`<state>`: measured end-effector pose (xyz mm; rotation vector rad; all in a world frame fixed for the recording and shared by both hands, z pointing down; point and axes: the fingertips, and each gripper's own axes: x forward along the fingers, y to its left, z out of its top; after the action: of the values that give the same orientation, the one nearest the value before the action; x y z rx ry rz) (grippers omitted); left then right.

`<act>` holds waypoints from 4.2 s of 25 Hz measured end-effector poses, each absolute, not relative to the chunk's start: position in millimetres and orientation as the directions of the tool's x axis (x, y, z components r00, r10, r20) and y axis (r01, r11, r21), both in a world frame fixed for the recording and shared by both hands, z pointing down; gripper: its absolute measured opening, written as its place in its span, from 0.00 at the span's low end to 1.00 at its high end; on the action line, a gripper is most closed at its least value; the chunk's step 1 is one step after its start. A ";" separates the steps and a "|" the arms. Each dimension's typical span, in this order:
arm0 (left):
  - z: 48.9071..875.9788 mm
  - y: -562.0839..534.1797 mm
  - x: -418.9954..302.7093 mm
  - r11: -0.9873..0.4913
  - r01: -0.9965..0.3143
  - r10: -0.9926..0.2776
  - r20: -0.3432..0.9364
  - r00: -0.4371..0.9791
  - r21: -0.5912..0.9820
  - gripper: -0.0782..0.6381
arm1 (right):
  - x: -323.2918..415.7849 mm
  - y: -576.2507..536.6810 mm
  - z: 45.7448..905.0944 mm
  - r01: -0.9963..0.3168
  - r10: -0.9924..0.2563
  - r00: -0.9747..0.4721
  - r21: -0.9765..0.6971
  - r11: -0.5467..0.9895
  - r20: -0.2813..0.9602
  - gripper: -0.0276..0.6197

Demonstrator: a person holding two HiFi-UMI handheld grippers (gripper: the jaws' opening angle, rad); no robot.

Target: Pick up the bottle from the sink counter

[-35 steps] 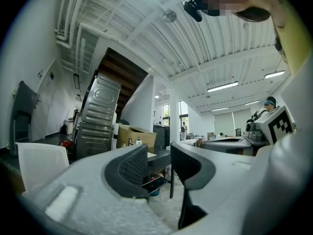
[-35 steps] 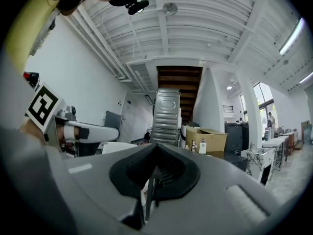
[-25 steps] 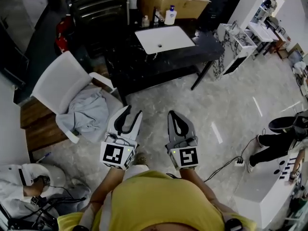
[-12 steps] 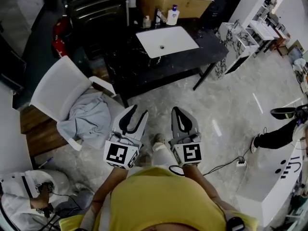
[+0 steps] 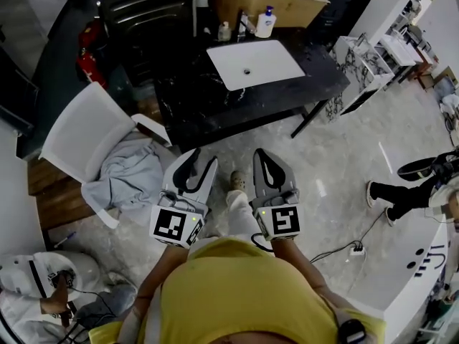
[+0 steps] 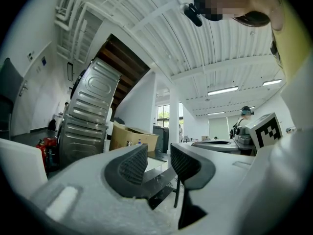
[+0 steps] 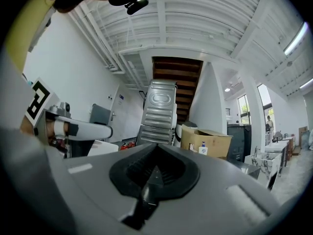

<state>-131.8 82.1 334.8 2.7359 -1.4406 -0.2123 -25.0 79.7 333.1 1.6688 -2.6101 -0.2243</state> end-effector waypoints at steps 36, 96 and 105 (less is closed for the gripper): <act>344.4 -336.9 -27.7 -0.429 -0.903 -0.902 -0.068 0.426 0.025 0.32 | 68.7 -344.7 365.7 -0.817 -0.824 -0.566 0.133 0.561 0.001 0.05; 559.3 -653.4 -45.2 -0.406 -0.914 -0.876 0.292 0.384 -0.016 0.65 | 46.5 -498.4 472.6 -0.824 -0.815 -0.545 0.055 0.564 0.197 0.05; 564.8 -662.4 -44.3 -0.405 -0.913 -0.877 0.306 0.371 -0.052 0.58 | 50.1 -497.1 475.4 -0.836 -0.825 -0.525 0.054 0.546 0.211 0.05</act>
<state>-44.3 -662.4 564.8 2.4941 -1.6372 0.4348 50.1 -497.1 475.4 1.4012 -2.5712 0.0795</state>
